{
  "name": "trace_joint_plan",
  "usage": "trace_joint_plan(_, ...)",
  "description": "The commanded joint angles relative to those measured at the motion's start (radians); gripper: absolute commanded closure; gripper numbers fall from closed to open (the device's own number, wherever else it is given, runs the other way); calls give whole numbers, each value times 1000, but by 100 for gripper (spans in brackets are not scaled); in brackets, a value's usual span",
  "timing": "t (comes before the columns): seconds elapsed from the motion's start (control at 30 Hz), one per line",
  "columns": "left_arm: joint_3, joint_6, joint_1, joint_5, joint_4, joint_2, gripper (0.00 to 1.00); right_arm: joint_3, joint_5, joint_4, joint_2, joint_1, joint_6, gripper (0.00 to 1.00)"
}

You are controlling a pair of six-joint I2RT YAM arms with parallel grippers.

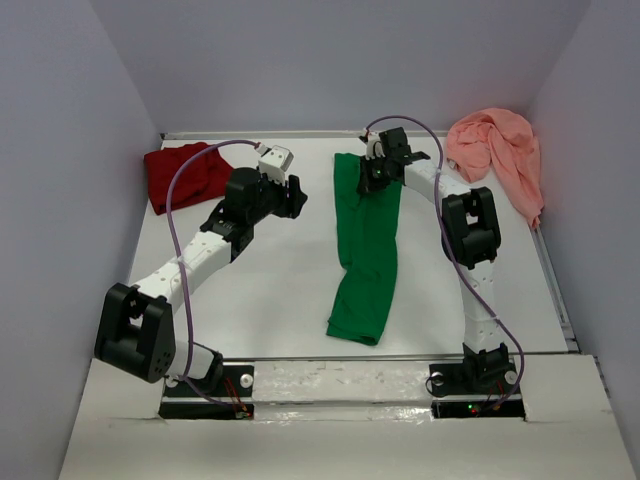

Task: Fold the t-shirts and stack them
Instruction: Rotate the tshirt 90 degrees

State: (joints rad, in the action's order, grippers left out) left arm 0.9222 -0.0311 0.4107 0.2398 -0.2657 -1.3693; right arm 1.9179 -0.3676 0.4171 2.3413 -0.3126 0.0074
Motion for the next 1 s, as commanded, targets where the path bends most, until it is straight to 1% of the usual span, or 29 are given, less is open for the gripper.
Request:
trace_joint_plan(0.0,0,7,-1,21,-55,41,38,20,-36,-46,-28,0,40,100)
trace_joint_plan(0.13,-3,7,-3,26,-56,38,38,33,-47,-37,-13,0,57,100)
trace_joint_plan(0.3,-6,8,-1,27,-63,39,38,59,-71,-20,-5,-22,34,100)
trace_joint_plan(0.43,-6,7,-1,29,-64,35,38,66,-154,-21,-22,-42,17,100)
trace_joint_plan(0.53,-6,7,-3,29,-64,35,39,70,-185,-20,-30,-66,3,100)
trace_joint_plan(0.73,-6,8,-1,32,-66,41,38,124,-157,23,9,-128,5,100)
trace_joint_plan(0.9,-9,11,-1,32,-66,47,38,165,-157,55,73,-138,3,100)
trace_joint_plan(0.97,-8,10,-1,39,-64,47,38,184,-133,69,85,-147,5,100)
